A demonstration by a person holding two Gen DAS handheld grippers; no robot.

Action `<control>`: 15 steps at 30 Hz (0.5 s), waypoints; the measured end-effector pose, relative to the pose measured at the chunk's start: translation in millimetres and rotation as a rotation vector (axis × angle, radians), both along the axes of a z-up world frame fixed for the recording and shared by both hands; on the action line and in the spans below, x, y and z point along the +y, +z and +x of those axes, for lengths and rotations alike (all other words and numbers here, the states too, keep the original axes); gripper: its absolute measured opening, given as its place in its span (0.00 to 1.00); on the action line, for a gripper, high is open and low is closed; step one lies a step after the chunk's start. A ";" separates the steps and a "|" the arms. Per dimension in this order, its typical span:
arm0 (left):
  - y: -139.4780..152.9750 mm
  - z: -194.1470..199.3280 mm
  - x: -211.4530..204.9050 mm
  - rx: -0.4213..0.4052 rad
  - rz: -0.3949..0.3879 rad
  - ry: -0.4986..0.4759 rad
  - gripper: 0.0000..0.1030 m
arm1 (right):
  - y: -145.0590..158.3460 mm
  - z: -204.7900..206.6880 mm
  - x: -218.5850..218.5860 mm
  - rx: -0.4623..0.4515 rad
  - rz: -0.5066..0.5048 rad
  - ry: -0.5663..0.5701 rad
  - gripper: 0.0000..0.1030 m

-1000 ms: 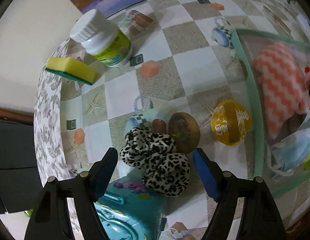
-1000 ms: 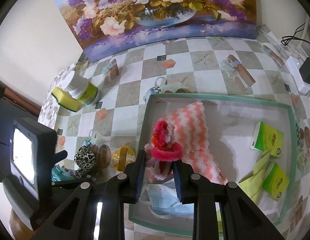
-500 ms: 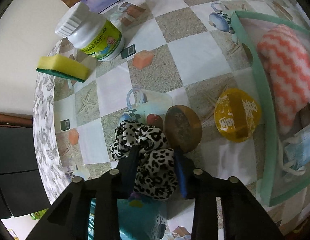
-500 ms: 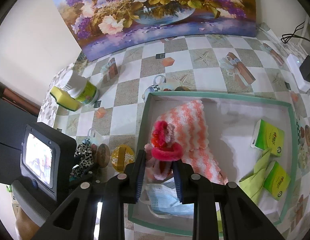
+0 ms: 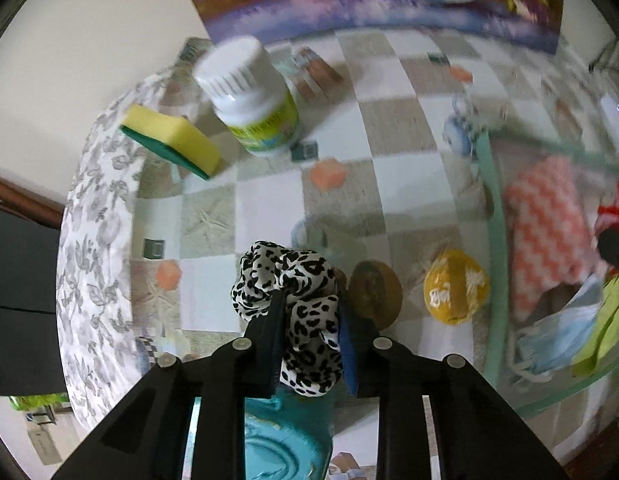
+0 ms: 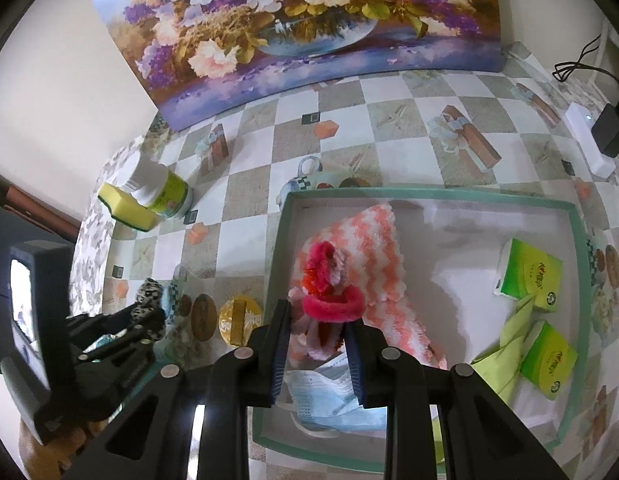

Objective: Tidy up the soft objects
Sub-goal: 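Carry the scrunchie with the left tool while the right tool carries the red hair tie to the tray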

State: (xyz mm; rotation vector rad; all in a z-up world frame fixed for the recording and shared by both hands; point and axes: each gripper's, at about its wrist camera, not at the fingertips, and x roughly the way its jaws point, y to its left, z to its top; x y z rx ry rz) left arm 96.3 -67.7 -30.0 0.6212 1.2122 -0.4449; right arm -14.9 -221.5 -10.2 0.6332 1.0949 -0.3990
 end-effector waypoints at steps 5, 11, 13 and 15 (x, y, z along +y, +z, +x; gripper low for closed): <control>40.1 -1.2 5.2 -0.047 -0.103 0.028 0.25 | 13.7 -7.9 -9.1 -0.019 -0.024 -0.028 0.27; 71.8 -4.9 6.1 -0.093 -0.193 0.045 0.25 | 28.0 -26.3 -29.2 -0.037 -0.055 -0.090 0.27; 82.1 -9.0 4.8 -0.096 -0.237 0.042 0.25 | 31.9 -32.5 -35.6 -0.036 -0.066 -0.113 0.27; 92.4 -14.7 1.0 -0.099 -0.275 0.037 0.25 | 35.8 -41.0 -43.2 -0.035 -0.084 -0.142 0.27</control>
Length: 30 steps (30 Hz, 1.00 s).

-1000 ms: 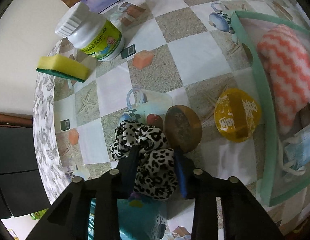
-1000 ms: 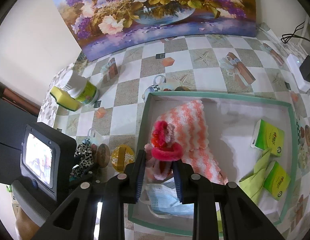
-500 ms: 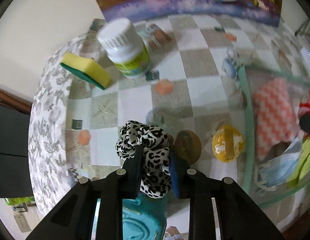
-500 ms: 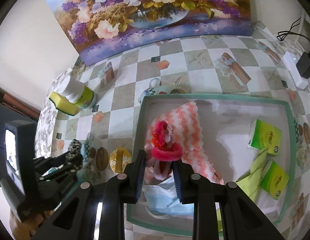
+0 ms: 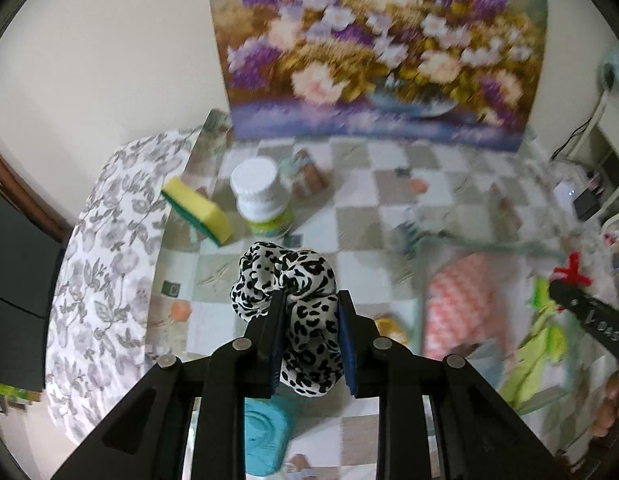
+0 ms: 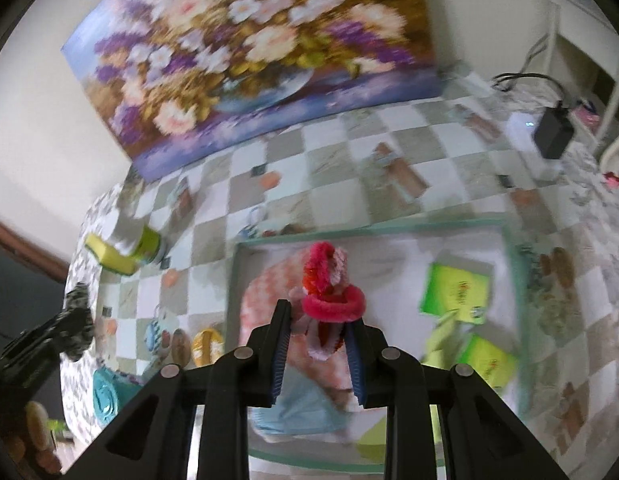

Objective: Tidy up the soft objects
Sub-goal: 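Carry the scrunchie with the left tool while the right tool carries the red hair tie to the tray, then open the left tool over the tray while the right tool releases the red hair tie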

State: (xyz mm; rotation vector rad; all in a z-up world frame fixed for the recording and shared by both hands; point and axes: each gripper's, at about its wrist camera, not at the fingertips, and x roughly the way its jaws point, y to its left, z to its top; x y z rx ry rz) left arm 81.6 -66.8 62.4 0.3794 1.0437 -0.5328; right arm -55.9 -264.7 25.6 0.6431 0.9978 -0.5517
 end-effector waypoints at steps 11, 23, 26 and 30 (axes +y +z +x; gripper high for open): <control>12.6 -41.5 -47.1 0.054 -0.110 -0.098 0.25 | 23.6 -43.0 -33.6 -0.012 -0.075 -0.110 0.27; -6.8 -95.6 -118.7 0.158 -0.105 -0.238 0.25 | 25.4 -70.9 -55.3 0.002 -0.093 -0.167 0.27; -20.6 -107.2 -134.5 0.194 -0.079 -0.269 0.25 | 16.5 -72.3 -58.7 0.023 -0.076 -0.169 0.27; -47.2 -117.8 -147.0 0.226 -0.012 -0.259 0.25 | -10.4 -67.7 -60.2 0.072 -0.002 -0.148 0.28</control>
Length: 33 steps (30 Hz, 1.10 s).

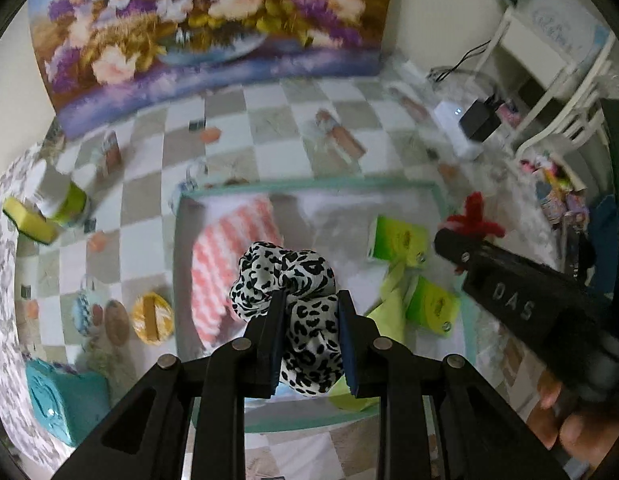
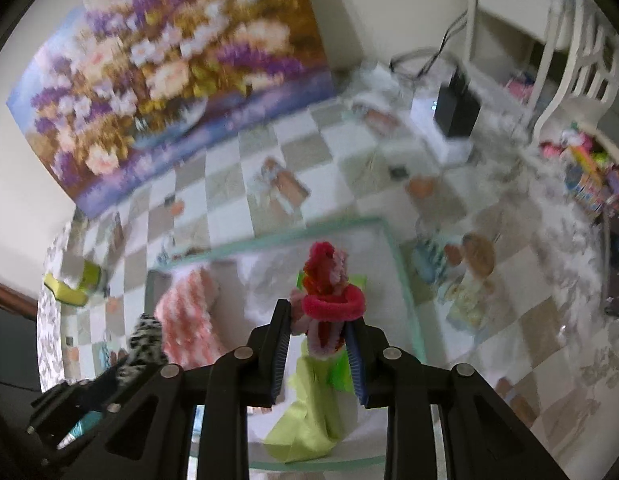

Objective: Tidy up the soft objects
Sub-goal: 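Open the left tool over the tray while the right tool releases the red hair tie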

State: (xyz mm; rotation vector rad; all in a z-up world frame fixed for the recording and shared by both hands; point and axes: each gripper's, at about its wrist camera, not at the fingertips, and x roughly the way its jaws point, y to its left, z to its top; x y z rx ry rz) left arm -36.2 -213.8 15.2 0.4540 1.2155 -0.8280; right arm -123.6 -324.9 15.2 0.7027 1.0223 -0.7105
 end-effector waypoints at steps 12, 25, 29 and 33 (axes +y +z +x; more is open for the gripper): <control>-45.2 -5.4 -7.5 0.059 0.101 0.009 0.50 | -56.7 11.4 5.6 0.107 0.125 0.035 0.30; -42.6 6.1 0.7 0.084 0.090 0.048 0.67 | -58.1 12.6 5.0 0.133 0.133 0.013 0.54; -30.9 15.9 8.1 0.073 0.064 0.078 0.71 | -48.2 11.4 4.4 0.110 0.124 0.005 0.57; -20.3 25.6 15.7 0.080 0.026 0.107 0.71 | -34.0 11.3 4.7 0.085 0.097 -0.008 0.57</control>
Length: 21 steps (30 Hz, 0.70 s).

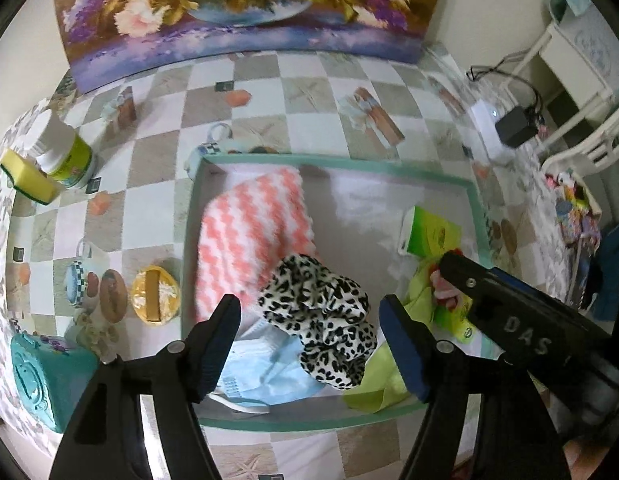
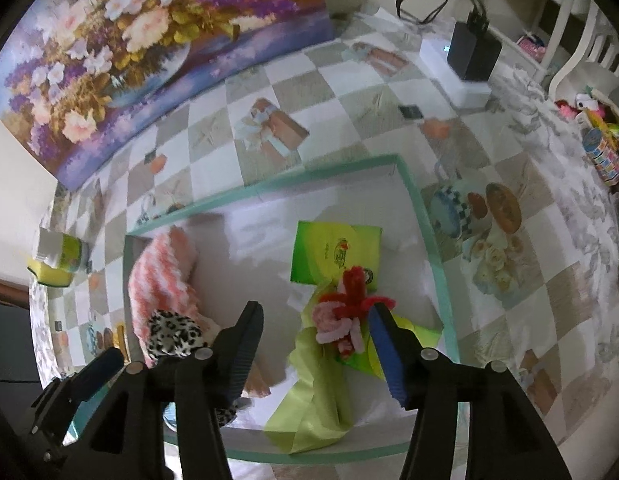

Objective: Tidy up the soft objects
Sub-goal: 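Open the left tool over the tray while the right tool releases the red hair tie, then move both open tools back toward the sponge and yellow packet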

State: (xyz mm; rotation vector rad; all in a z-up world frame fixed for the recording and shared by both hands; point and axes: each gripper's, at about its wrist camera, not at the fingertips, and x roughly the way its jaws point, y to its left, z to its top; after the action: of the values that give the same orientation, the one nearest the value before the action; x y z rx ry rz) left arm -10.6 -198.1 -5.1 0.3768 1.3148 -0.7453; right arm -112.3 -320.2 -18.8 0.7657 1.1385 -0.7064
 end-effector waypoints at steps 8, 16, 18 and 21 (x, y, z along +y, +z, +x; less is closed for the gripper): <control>27.2 35.7 32.2 -0.056 -0.058 0.129 0.71 | 36.0 -1.9 2.6 -0.061 -0.068 -0.005 0.57; 49.5 89.8 106.2 -0.147 -0.074 0.369 0.72 | 61.5 5.5 14.6 -0.088 -0.134 0.025 0.58; 52.7 102.0 129.1 -0.168 -0.067 0.430 0.72 | 63.8 9.3 19.4 -0.088 -0.145 0.039 0.58; 55.3 115.0 156.1 -0.196 -0.052 0.501 0.72 | 63.9 17.6 28.1 -0.078 -0.153 0.066 0.58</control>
State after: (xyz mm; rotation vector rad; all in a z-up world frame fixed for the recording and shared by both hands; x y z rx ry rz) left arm 104.4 -42.0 50.2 0.0667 1.1366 -0.3113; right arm -94.8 -292.1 45.2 0.6184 1.0217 -0.6940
